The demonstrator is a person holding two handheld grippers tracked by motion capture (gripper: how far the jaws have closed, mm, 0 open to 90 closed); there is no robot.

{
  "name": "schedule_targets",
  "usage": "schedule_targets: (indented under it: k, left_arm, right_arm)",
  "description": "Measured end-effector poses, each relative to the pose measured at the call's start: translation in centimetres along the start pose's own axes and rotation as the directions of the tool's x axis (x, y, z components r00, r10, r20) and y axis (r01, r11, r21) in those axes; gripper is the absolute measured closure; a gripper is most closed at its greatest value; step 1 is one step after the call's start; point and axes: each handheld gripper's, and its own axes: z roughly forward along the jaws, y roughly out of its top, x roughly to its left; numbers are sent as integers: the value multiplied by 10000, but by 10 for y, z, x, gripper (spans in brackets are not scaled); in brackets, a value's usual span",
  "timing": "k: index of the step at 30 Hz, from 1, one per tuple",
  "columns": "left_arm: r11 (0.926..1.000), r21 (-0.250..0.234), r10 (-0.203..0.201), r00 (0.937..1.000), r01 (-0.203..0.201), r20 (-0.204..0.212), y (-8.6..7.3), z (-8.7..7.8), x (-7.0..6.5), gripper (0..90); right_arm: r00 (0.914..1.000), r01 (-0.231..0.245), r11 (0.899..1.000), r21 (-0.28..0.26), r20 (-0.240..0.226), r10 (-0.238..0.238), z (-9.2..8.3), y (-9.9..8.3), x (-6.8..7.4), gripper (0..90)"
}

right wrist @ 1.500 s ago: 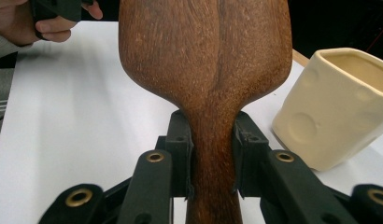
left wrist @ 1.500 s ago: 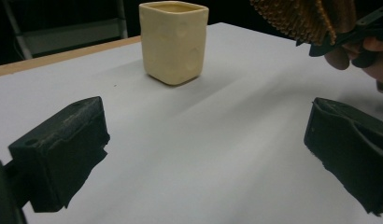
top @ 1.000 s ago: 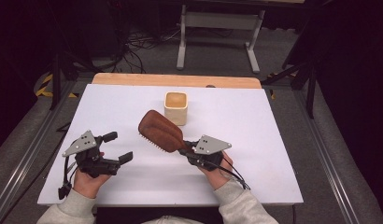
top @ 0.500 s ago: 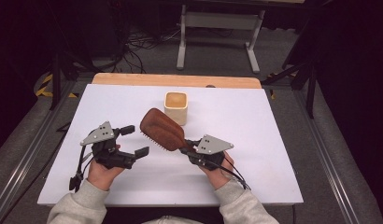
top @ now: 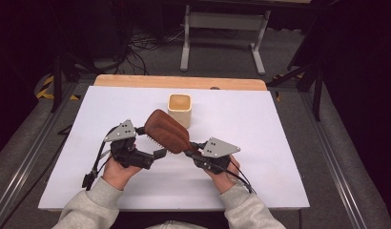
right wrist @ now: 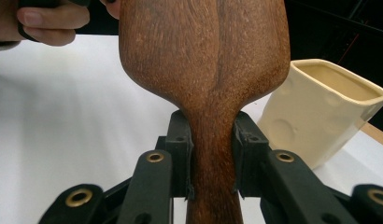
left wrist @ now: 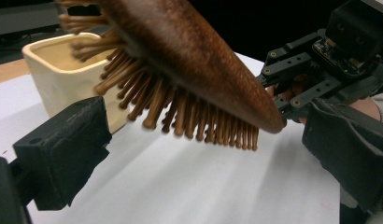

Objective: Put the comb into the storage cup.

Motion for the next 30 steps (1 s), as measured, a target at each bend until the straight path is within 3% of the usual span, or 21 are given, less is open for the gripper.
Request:
schedule_targets:
  k: [3, 13, 14, 16, 21, 25, 30]
  left_arm:
    - [9996, 165, 230, 9995, -226, -195, 4, 7, -2, 18]
    - [9996, 62, -268, 9995, 269, -140, 7, 14, -1, 18]
    - [9999, 21, -99, 9996, 100, -280, 8, 14, 0, 21]
    - [9999, 78, -133, 9995, 135, -275, 8, 15, 0, 30]
    - [9985, 280, -450, 9983, 461, -381, 8, 17, 1, 125]
    - [9959, 79, -899, 9959, 900, -134, 9, 14, 4, 215]
    - [9965, 80, -826, 9966, 826, -15, 10, 12, 5, 257]
  right_arm:
    - [10000, 18, 10000, 43, -2, -18, 1, 0, 0, 718]
    - [9999, -101, 9999, 25, 139, 101, 1, -2, -1, 718]
    - [9998, -111, 9999, 29, 144, 110, 1, -2, -1, 718]
    - [9998, -124, 9999, 46, 131, 123, 1, -3, -1, 718]
    - [9999, 75, 9998, 160, 103, -76, 3, -3, 2, 718]
    - [9998, 183, 9995, 238, 111, -185, 5, -4, 3, 719]
    - [9995, 293, 9992, 269, 76, -296, 5, -3, 4, 718]
